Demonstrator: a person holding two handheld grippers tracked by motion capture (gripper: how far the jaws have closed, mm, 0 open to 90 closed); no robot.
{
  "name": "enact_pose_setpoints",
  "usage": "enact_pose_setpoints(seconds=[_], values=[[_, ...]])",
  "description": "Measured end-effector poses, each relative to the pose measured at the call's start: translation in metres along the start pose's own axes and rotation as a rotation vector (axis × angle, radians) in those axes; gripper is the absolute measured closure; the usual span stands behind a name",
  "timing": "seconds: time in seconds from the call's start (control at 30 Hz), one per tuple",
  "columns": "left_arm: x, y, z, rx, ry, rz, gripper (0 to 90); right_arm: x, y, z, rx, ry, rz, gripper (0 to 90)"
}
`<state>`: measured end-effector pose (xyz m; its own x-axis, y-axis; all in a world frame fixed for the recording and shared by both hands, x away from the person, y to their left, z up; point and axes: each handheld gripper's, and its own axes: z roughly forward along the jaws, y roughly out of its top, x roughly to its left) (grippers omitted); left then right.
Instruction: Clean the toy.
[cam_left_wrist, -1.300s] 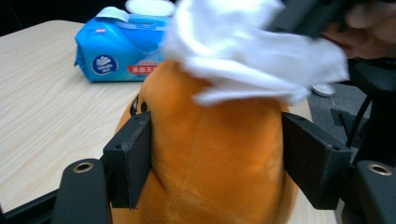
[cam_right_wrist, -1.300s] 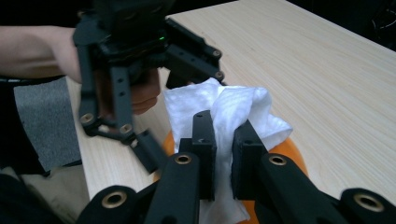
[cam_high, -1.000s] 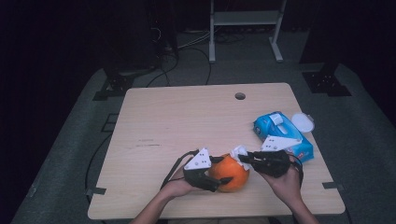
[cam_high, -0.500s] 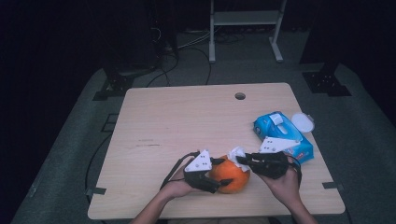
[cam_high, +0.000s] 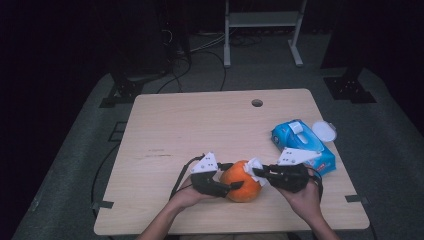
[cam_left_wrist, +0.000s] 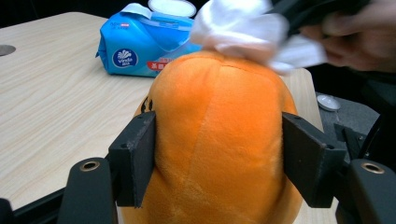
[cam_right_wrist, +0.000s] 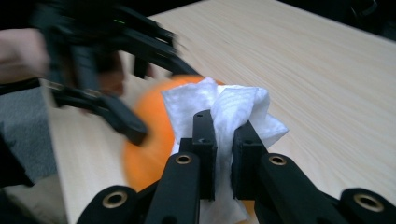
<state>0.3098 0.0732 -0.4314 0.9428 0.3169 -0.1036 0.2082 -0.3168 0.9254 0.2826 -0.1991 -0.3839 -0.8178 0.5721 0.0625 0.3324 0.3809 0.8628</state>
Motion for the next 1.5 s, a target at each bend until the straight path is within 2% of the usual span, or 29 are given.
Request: enact_pose_setpoints(seconds=[0.1,0.17,0.33,0.47,0.53,0.6,0.7,0.8,0.9,0.93,0.97,1.07,1.1,1.17,1.33,1.43,1.5], values=[[0.002,-0.001,-0.001,-0.007,-0.005,-0.014,31.2,-0.016,-0.012,0.000,0.024,-0.022,0.058,81.6],[0.002,-0.001,0.000,-0.011,-0.008,-0.022,30.6,-0.020,-0.017,0.001,0.024,-0.012,0.082,81.6],[0.003,-0.001,0.000,-0.009,0.004,-0.036,30.3,-0.004,-0.009,0.000,0.022,-0.011,0.030,81.5],[0.000,0.001,0.002,-0.004,0.026,-0.026,29.9,0.011,0.000,-0.001,0.005,0.014,-0.015,81.4],[-0.001,0.001,0.003,-0.003,0.027,-0.022,29.7,0.015,0.003,-0.001,0.007,0.000,-0.045,81.5],[-0.001,0.002,0.002,-0.004,0.011,-0.011,27.6,0.012,0.003,-0.001,0.005,-0.002,-0.035,81.6],[0.001,0.003,-0.001,0.010,-0.031,0.020,19.3,0.003,-0.003,-0.001,0.003,0.020,-0.004,81.6],[0.005,-0.001,-0.001,0.025,-0.052,0.057,14.9,0.002,-0.003,-0.002,0.006,0.014,-0.014,81.5],[0.009,-0.007,0.002,0.042,-0.057,0.065,12.6,0.000,-0.003,-0.003,0.010,0.001,-0.014,81.5],[0.010,-0.009,0.002,0.034,-0.067,0.054,12.7,-0.001,-0.003,-0.003,0.013,-0.005,-0.012,81.5],[0.011,-0.010,0.003,0.025,-0.069,0.054,14.1,-0.003,-0.004,-0.003,0.014,-0.010,-0.009,81.4],[0.008,-0.009,0.003,0.030,-0.056,0.072,28.9,-0.005,-0.005,-0.003,0.009,-0.005,0.015,81.5],[0.007,-0.007,0.002,0.037,-0.044,0.081,33.1,-0.004,-0.004,-0.004,0.007,-0.008,0.012,81.4],[0.004,-0.001,-0.002,0.036,-0.034,0.069,38.9,0.002,-0.001,-0.004,0.001,-0.012,-0.004,81.4],[-0.003,0.013,-0.010,0.012,-0.038,0.041,41.0,0.012,0.010,-0.015,-0.057,-0.021,-0.047,81.4],[-0.004,0.014,-0.007,0.058,-0.018,0.034,41.0,0.015,0.011,-0.016,-0.059,-0.030,-0.059,81.5],[-0.001,0.010,-0.003,0.089,-0.005,0.001,40.9,0.018,0.008,-0.011,-0.040,-0.018,-0.066,81.6]])
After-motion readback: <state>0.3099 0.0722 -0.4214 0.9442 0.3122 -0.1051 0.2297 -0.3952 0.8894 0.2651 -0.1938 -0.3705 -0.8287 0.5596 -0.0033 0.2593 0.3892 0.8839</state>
